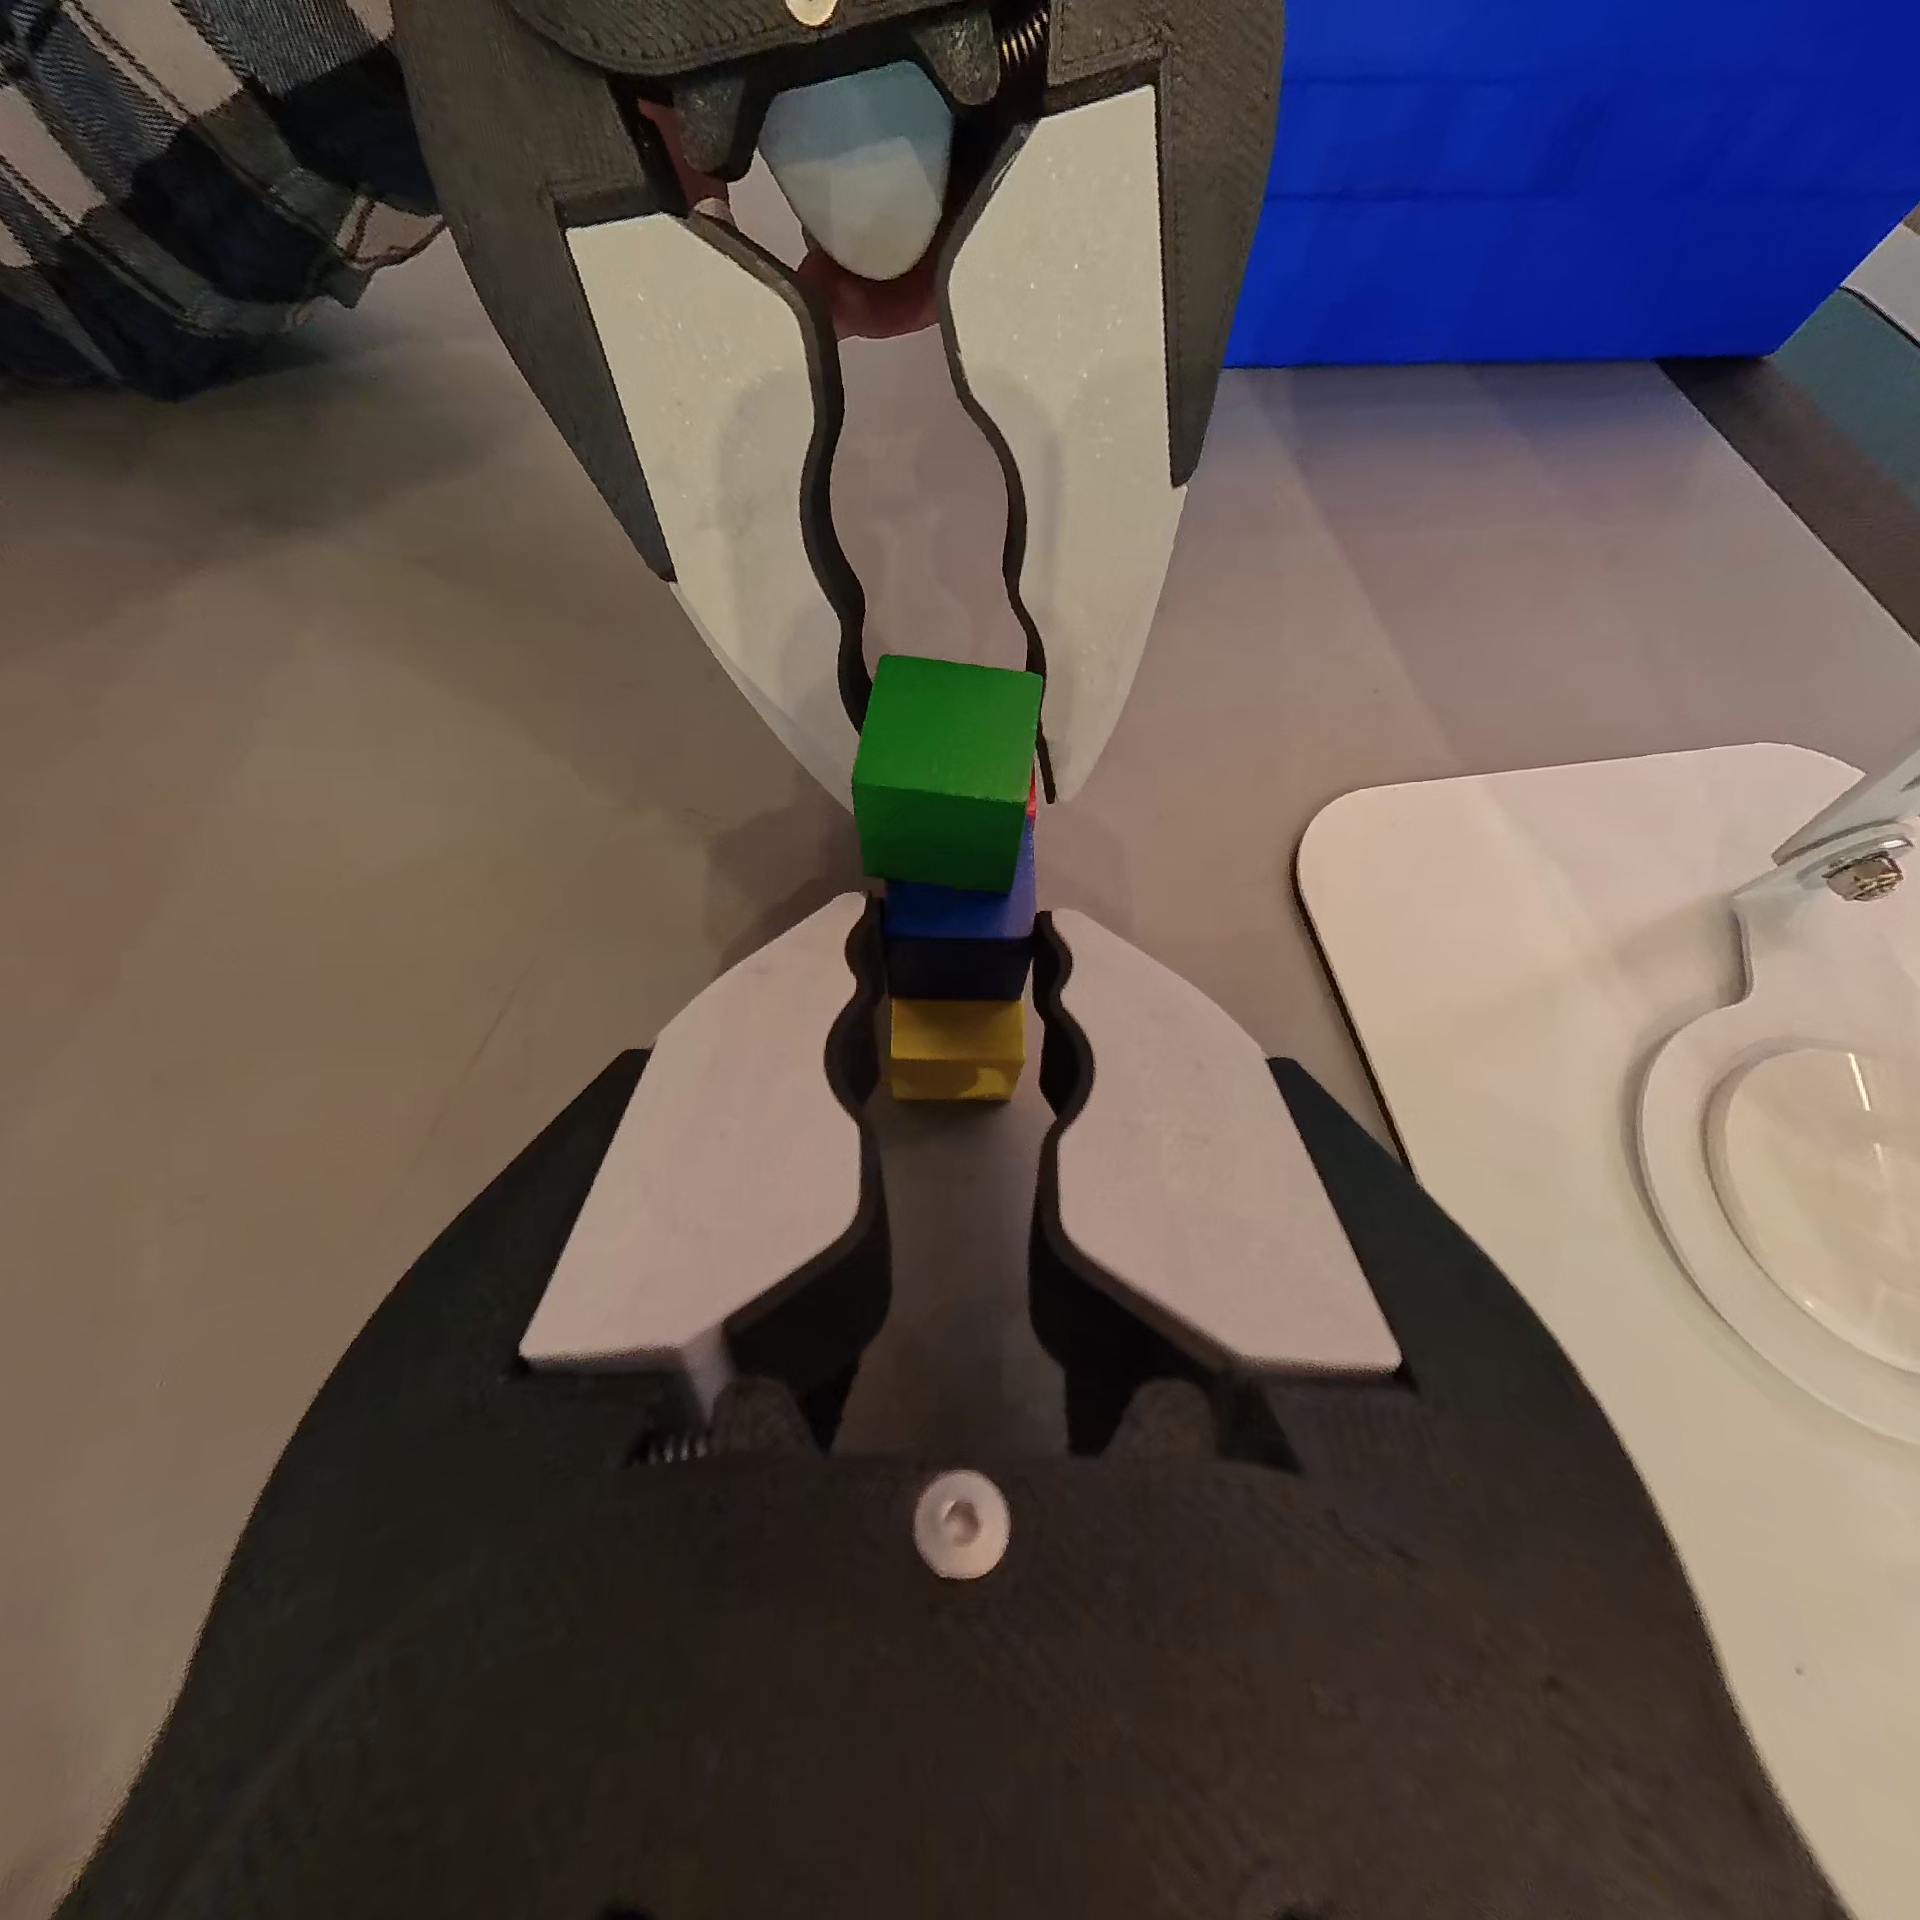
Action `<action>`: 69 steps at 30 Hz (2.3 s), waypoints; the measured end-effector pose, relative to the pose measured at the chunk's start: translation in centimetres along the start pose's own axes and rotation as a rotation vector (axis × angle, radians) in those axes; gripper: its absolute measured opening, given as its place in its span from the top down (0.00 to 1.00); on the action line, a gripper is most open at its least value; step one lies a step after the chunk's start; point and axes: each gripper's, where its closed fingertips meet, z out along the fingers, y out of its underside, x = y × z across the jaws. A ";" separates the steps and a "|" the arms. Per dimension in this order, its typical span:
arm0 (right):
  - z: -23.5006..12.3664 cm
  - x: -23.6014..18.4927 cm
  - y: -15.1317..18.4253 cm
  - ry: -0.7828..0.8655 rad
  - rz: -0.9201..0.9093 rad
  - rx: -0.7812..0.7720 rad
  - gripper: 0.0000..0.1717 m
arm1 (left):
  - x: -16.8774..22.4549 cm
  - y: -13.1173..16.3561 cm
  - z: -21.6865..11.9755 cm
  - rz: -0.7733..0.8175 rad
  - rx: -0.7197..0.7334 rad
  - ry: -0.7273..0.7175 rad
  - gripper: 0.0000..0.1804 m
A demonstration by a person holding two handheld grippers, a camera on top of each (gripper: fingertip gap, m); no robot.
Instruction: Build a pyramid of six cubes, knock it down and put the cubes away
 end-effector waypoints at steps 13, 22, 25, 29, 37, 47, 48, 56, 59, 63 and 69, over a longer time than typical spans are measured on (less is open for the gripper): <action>-0.2 0.3 -0.1 0.009 0.012 0.017 0.77 | 0.2 0.2 -0.2 0.002 -0.010 0.012 0.78; -0.5 0.6 -0.8 0.032 0.009 0.056 0.75 | -0.3 -0.8 -1.0 0.006 0.040 -0.022 0.79; -0.4 0.6 -0.9 0.038 0.000 0.057 0.76 | -0.1 -0.7 -0.7 0.010 0.032 -0.018 0.80; -0.4 0.6 -1.0 0.037 -0.006 0.061 0.77 | -0.2 -0.7 -0.7 0.013 0.031 -0.020 0.80; -0.4 0.7 -1.0 0.038 0.001 0.061 0.78 | -0.2 -0.6 -0.7 0.013 0.029 -0.022 0.81; -0.3 0.8 -0.8 0.046 0.005 0.050 0.78 | -0.2 -0.4 -0.6 0.018 0.017 -0.023 0.80; -0.3 0.8 -0.8 0.045 0.004 0.050 0.78 | -0.1 -0.4 -0.6 0.018 0.017 -0.021 0.80; -1.0 0.7 -1.0 0.033 0.007 0.075 0.75 | -0.4 -0.2 -1.2 0.009 0.024 -0.024 0.78; -1.6 0.8 -1.1 0.035 0.013 0.090 0.74 | -0.5 0.1 -1.5 -0.003 0.024 -0.029 0.78; -2.4 1.3 -1.0 0.049 0.020 0.107 0.73 | -0.3 0.6 -1.3 -0.045 0.037 -0.028 0.78; -2.1 1.2 -0.4 0.025 0.024 0.088 0.68 | -0.1 1.1 -1.9 -0.153 0.093 -0.087 0.77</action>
